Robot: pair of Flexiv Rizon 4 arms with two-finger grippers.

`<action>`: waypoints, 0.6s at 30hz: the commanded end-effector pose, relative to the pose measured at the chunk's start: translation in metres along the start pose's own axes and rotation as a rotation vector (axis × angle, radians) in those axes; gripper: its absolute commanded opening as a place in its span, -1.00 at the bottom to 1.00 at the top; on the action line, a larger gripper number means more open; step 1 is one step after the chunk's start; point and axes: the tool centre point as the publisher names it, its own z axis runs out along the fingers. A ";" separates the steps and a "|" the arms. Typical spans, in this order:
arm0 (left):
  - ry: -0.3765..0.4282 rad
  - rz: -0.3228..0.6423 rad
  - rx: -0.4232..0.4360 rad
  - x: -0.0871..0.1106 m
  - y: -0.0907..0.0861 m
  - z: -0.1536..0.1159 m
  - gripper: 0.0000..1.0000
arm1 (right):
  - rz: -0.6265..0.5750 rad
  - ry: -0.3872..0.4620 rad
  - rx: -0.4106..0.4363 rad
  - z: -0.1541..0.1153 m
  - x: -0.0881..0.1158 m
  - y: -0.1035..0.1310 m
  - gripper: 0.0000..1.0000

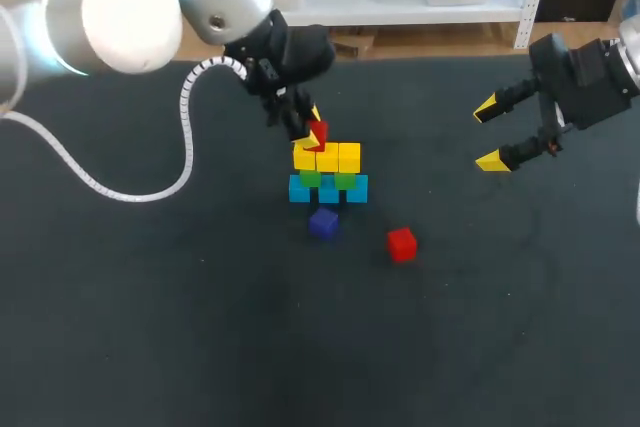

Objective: Place the blue cubes, place green cubes on the blue cubes, place the yellow cubes on the green cubes, then place the red cubes on the yellow cubes, and place purple cube on the red cubes.

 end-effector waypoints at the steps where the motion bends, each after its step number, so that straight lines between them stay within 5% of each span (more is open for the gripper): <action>1: -0.001 -0.002 0.012 0.001 0.006 0.002 -1.00 | -0.001 -0.003 -0.001 0.001 0.000 -0.001 1.00; 18: -0.003 -0.009 0.015 0.005 0.006 0.002 -1.00 | -0.001 -0.003 -0.001 0.001 0.000 -0.001 1.00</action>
